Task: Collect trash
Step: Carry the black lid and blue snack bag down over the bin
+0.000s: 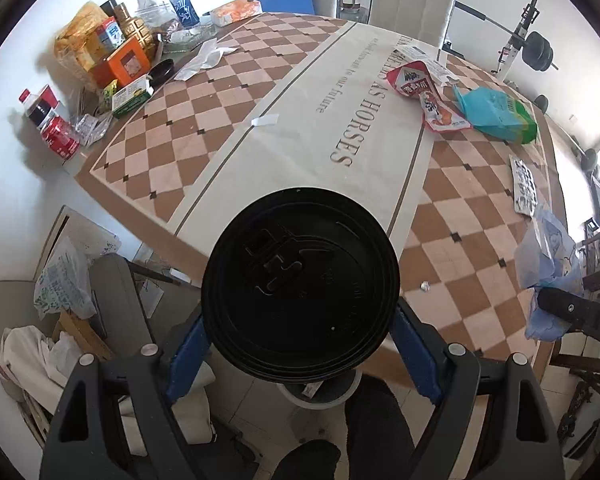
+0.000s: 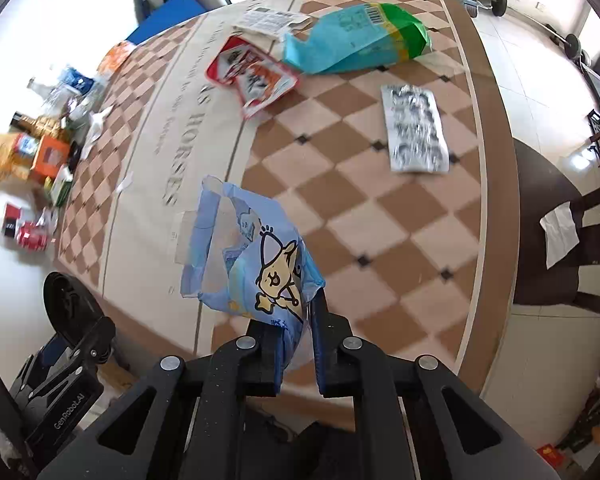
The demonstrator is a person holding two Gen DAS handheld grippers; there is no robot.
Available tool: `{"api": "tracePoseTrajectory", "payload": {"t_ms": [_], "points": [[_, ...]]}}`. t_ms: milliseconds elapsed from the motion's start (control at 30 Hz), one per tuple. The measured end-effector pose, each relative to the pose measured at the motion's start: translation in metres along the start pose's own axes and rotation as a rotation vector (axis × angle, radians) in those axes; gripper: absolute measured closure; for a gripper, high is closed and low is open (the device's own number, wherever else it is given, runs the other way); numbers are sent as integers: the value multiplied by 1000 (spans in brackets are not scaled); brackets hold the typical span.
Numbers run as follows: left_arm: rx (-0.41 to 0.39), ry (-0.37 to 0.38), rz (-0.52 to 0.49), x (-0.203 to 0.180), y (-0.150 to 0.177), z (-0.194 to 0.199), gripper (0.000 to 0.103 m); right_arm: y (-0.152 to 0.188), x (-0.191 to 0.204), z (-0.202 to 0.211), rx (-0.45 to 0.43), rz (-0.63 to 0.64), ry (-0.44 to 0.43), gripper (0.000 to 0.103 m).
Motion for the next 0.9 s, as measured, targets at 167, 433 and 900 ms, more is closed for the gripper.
{"api": "tracePoseTrajectory", "payload": {"t_ms": [167,433,900], "points": [[81,28,25,15,62,-10,19,82,12,-7,72,20,-34,91],[322,43,67,6,158,-91,19,187,-3,-75,265,89,-4,91],[613,136,86,-37,255,-301,19,280,-92,-267,440,136,129,91]]}}
Point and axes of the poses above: each gripper's, at about its wrist camera, not at the fingertips, and z roughly against the way its jaws point, x to its left, y to its underside, the point moved 9 cm from there along -z, roughly the way its jaws point, and after that the axes turned 11 degrees about -y, right-handed, at the moved point
